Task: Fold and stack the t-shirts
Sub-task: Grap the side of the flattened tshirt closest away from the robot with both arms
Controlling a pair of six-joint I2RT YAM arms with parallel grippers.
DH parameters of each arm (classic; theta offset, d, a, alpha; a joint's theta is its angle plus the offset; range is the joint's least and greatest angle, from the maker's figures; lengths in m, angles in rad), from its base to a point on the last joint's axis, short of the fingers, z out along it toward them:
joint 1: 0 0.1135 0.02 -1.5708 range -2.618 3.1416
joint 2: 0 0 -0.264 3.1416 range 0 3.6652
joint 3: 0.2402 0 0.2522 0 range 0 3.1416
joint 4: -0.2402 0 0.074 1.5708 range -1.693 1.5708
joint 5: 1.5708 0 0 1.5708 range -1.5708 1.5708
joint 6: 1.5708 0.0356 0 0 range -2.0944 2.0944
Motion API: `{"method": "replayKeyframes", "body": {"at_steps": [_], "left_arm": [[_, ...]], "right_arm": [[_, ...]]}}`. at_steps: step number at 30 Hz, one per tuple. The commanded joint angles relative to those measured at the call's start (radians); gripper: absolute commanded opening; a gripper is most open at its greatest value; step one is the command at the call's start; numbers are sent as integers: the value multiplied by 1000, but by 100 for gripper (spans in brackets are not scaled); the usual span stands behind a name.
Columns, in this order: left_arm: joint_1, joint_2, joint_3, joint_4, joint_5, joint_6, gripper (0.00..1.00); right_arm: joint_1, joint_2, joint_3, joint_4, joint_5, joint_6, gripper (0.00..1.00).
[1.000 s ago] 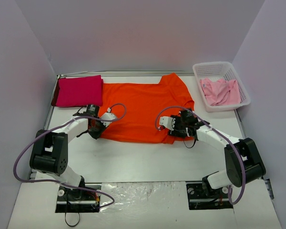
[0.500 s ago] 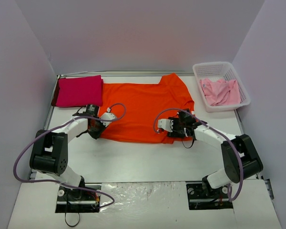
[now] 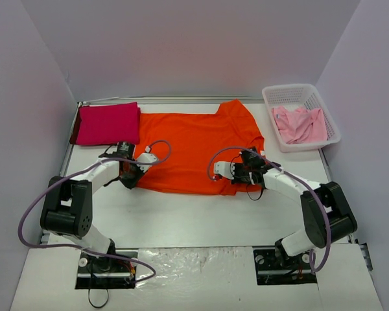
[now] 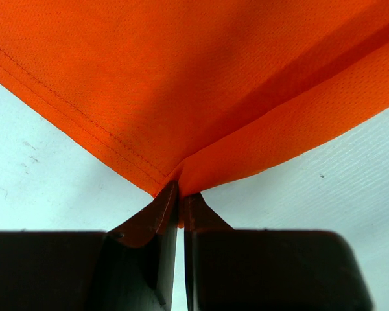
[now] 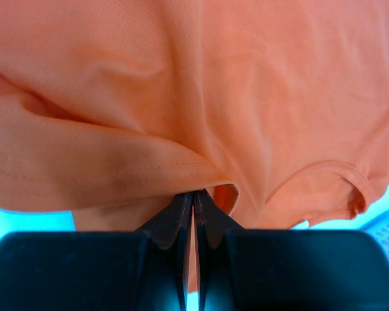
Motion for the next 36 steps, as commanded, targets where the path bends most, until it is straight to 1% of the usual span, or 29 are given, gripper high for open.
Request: {"method": "replayKeyframes", "body": {"at_steps": [1, 4, 11, 13, 19, 23, 30, 36], "left_arm": [[13, 5, 14, -30, 13, 15, 3], [13, -14, 18, -34, 21, 15, 2], [13, -49, 18, -45, 46, 21, 2], [13, -55, 18, -50, 53, 24, 2], [13, -83, 22, -88, 79, 46, 2], [13, -89, 31, -119, 99, 72, 3], [13, -84, 67, -126, 101, 64, 2], [13, -95, 119, -149, 82, 69, 2]], "right_arm": [[4, -101, 54, -94, 1, 27, 0], [6, -164, 63, -174, 1, 45, 0], [4, -332, 32, -273, -1, 88, 0], [3, -352, 25, -302, -4, 91, 0], [1, -427, 20, -463, -31, 110, 0], [-16, -483, 11, -516, -60, 113, 0], [-28, -483, -1, -520, -31, 93, 0], [-42, -423, 57, -510, -30, 90, 0]]}}
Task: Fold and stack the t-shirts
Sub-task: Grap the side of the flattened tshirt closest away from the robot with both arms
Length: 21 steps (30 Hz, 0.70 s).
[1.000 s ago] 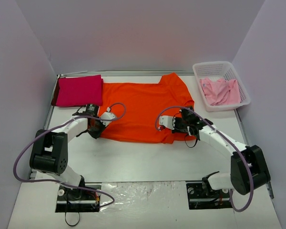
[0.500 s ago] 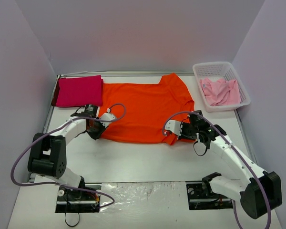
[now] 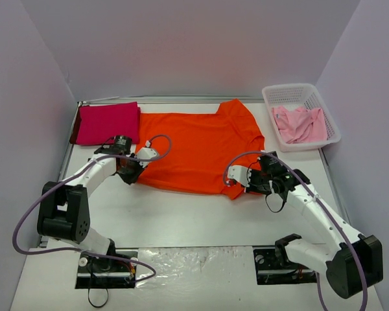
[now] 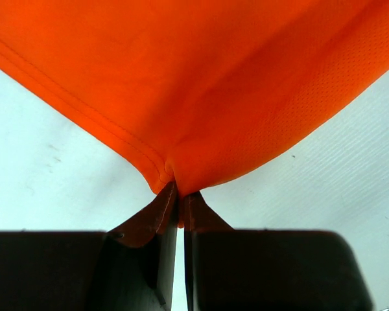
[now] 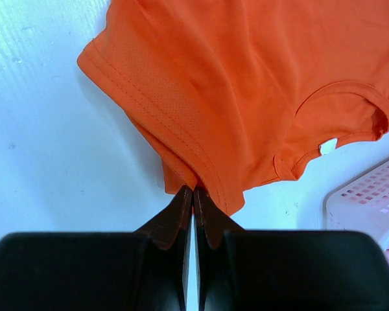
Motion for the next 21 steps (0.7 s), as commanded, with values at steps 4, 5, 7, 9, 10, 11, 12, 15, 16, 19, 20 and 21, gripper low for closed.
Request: {"method": "replayKeyframes", "body": {"at_steps": [4, 5, 7, 9, 10, 11, 12, 15, 16, 19, 20, 21], "left_arm": [[7, -46, 85, -63, -6, 37, 2], [7, -46, 97, -71, -10, 40, 2], [8, -46, 106, -76, -20, 47, 2], [10, -46, 116, -82, -23, 50, 2], [11, -46, 119, -82, -29, 52, 2], [13, -46, 120, -83, -30, 54, 2], [15, -44, 126, -83, -30, 55, 2], [16, -40, 134, -82, -35, 55, 2], [18, -37, 137, -79, -38, 57, 2], [19, -26, 145, -73, -52, 58, 2], [19, -23, 148, -70, -58, 57, 2], [21, -20, 149, -67, -61, 57, 2]], "right_arm": [[-12, 69, 85, -23, 9, -7, 0], [-12, 76, 100, -23, 9, -5, 0], [-19, 96, 114, -20, 9, -5, 0], [-29, 110, 134, -13, 9, -8, 0], [-34, 125, 142, -12, 9, -11, 0], [-38, 131, 149, -10, 6, -13, 0], [-46, 145, 165, -6, 3, -17, 0], [-55, 174, 197, 0, 0, -25, 0], [-60, 181, 206, 3, -2, -26, 0], [-72, 213, 240, 11, -7, -30, 0], [-77, 222, 247, 16, -8, -33, 0], [-78, 239, 266, 17, -10, -33, 0]]}}
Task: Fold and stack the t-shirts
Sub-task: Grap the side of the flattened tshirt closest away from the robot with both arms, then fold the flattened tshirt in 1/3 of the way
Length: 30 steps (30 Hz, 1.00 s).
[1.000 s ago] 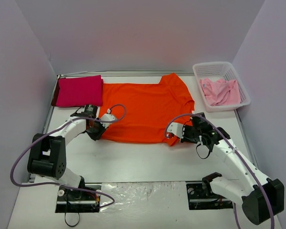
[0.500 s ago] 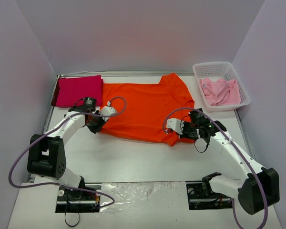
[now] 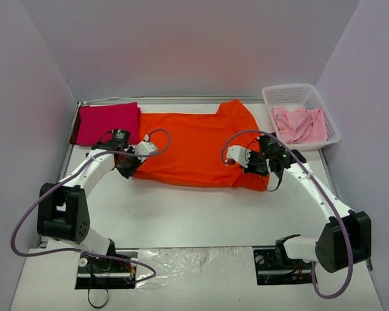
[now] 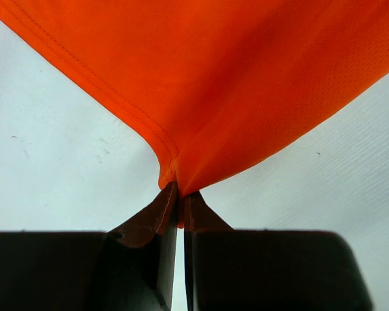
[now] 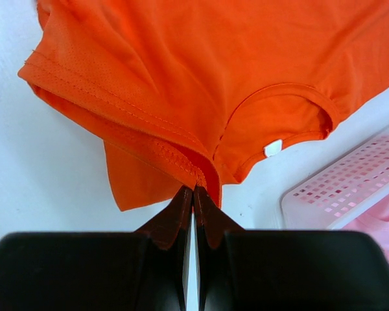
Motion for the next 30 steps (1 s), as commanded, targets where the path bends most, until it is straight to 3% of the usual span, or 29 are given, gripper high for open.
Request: {"method": "replayKeyframes", "body": {"at_steps": [1, 30], "left_arm": [[11, -11, 55, -12, -22, 20, 2], [22, 293, 276, 8, -66, 45, 2]], "right_arm": [[-15, 38, 71, 6, -11, -14, 0], [-55, 406, 301, 64, -34, -46, 0]]}}
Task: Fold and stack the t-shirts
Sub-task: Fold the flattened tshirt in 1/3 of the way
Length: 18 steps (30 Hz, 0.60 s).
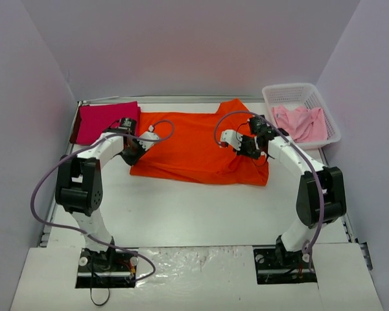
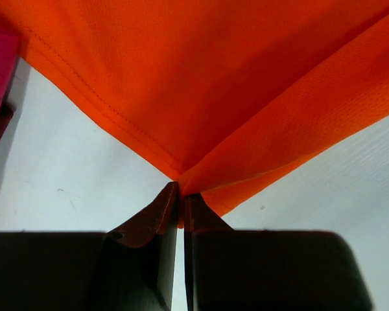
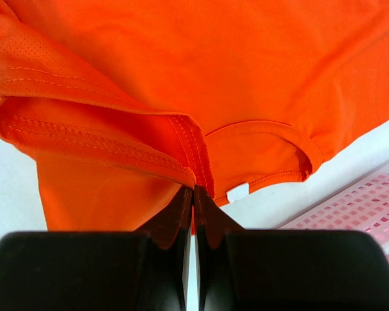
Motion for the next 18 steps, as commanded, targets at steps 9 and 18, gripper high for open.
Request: {"method": "replayKeyframes", "body": {"at_steps": [9, 18], "left_arm": [[9, 71, 79, 2, -20, 20, 2], [9, 116, 116, 0, -40, 18, 5]], "right_arm": [[-13, 118, 108, 7, -2, -11, 0], [-33, 205, 176, 16, 13, -8, 0]]}}
